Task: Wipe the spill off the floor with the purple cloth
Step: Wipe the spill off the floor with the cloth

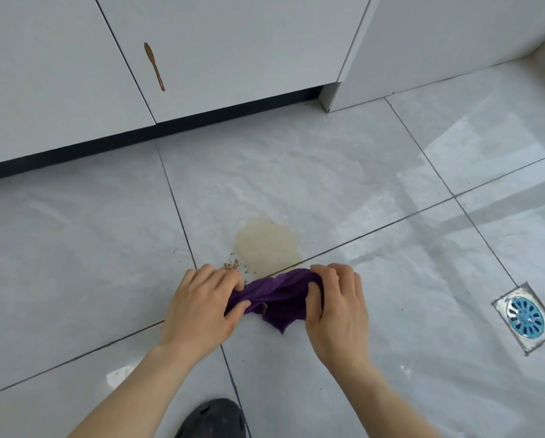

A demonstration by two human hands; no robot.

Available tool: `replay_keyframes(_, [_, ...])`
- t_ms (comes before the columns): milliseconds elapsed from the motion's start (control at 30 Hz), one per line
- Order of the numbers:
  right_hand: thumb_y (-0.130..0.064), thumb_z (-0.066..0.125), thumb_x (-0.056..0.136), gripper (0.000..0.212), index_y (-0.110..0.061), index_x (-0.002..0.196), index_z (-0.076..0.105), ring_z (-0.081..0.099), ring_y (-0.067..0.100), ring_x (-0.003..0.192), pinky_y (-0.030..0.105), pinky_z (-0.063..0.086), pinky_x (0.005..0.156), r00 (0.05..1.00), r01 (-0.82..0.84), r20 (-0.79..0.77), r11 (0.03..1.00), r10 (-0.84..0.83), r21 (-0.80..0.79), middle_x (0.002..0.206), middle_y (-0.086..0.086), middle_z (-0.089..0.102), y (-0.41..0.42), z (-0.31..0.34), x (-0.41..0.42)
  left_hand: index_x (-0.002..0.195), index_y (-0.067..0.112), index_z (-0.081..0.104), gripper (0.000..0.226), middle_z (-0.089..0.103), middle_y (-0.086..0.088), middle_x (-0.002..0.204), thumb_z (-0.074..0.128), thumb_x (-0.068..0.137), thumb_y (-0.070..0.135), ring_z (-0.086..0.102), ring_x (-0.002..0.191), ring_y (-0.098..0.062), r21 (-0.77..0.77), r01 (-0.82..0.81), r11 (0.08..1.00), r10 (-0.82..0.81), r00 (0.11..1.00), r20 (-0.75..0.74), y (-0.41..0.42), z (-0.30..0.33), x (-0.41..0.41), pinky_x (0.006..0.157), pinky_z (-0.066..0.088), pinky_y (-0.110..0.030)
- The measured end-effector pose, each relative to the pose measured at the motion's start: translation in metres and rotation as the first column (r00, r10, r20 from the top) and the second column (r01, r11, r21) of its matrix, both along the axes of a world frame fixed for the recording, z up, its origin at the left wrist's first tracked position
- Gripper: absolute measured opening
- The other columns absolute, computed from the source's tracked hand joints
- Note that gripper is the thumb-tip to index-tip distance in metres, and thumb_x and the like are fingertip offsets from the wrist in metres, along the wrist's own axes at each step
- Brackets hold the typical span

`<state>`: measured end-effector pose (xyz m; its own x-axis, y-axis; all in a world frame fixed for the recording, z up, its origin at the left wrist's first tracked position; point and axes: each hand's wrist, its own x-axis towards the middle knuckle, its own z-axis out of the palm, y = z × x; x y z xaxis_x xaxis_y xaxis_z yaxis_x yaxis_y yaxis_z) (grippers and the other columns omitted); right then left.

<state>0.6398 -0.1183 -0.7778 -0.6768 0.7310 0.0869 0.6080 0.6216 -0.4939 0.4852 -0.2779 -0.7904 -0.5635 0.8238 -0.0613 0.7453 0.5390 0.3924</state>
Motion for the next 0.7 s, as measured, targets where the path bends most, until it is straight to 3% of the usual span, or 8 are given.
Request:
replay_keyframes(100, [-0.04, 0.062, 0.095, 0.05, -0.015, 0.137, 0.051, 0.043, 0.033, 0.135, 0.048, 0.042, 0.107, 0.996, -0.024, 0.089, 1.0, 0.024, 0.004, 0.144, 0.012, 0.046, -0.018, -0.007, -0.008, 0.088, 0.029, 0.055, 0.025, 0.061, 0.015, 0.083, 0.074, 0.082, 0.044, 0.054, 0.081, -0.017, -0.029, -0.007, 1.0, 0.007, 1.0, 0.005, 0.002, -0.008, 0.007, 0.073, 0.046, -0.033])
replay_keyframes(200, [-0.071, 0.044, 0.093, 0.084, -0.013, 0.153, 0.034, 0.009, 0.033, 0.156, 0.056, 0.019, 0.123, 0.979, -0.035, 0.201, 0.998, 0.044, -0.049, 0.166, 0.02, 0.02, -0.042, -0.021, -0.022, 0.094, 0.031, 0.06, 0.012, 0.062, 0.017, 0.09, 0.066, 0.085, 0.037, 0.056, 0.087, -0.014, 0.02, -0.032, 0.999, 0.03, 0.997, 0.067, 0.001, -0.016, 0.009, 0.077, 0.044, -0.029])
replay_keyframes(333, [-0.089, 0.028, 0.085, 0.111, -0.008, 0.159, 0.018, -0.011, 0.036, 0.156, 0.065, 0.006, 0.122, 0.935, 0.022, 0.355, 0.997, 0.006, -0.076, 0.168, 0.024, 0.001, -0.063, -0.04, -0.044, 0.117, 0.029, 0.062, 0.037, 0.063, 0.013, 0.119, 0.052, 0.082, 0.025, 0.056, 0.113, -0.015, 0.112, -0.134, 0.985, 0.124, 0.988, 0.096, -0.007, -0.02, -0.008, 0.1, 0.038, -0.03])
replay_keyframes(467, [-0.098, 0.025, 0.074, 0.127, -0.005, 0.159, 0.015, -0.015, 0.04, 0.155, 0.069, 0.003, 0.12, 0.908, 0.165, 0.403, 0.982, -0.115, -0.093, 0.167, 0.028, -0.001, -0.072, -0.047, -0.07, 0.151, 0.021, 0.038, 0.062, 0.04, -0.003, 0.159, 0.043, 0.095, 0.045, 0.034, 0.148, -0.027, 0.018, -0.318, 0.948, 0.318, 0.947, -0.04, -0.007, -0.03, -0.052, 0.124, 0.018, -0.045])
replay_keyframes(567, [-0.098, 0.03, 0.073, 0.128, -0.003, 0.159, 0.016, -0.011, 0.041, 0.155, 0.071, 0.005, 0.119, 0.891, 0.196, 0.426, 0.979, -0.157, -0.049, 0.167, 0.028, 0.003, -0.072, -0.056, -0.079, 0.161, 0.019, 0.013, 0.075, 0.014, -0.007, 0.17, 0.025, 0.098, 0.059, 0.009, 0.158, -0.026, -0.101, -0.339, 0.935, 0.331, 0.94, -0.082, 0.001, -0.049, -0.075, 0.128, 0.004, -0.05])
replay_keyframes(700, [-0.089, 0.033, 0.082, 0.114, -0.006, 0.159, 0.015, -0.006, 0.04, 0.156, 0.072, 0.006, 0.119, 0.901, 0.113, 0.418, 0.993, -0.113, 0.024, 0.168, 0.024, 0.002, -0.063, -0.071, -0.071, 0.161, 0.015, 0.007, 0.078, 0.008, -0.007, 0.171, 0.016, 0.099, 0.06, 0.001, 0.158, -0.026, -0.198, -0.35, 0.916, 0.331, 0.936, -0.124, 0.004, -0.067, -0.084, 0.127, 0.008, -0.053])
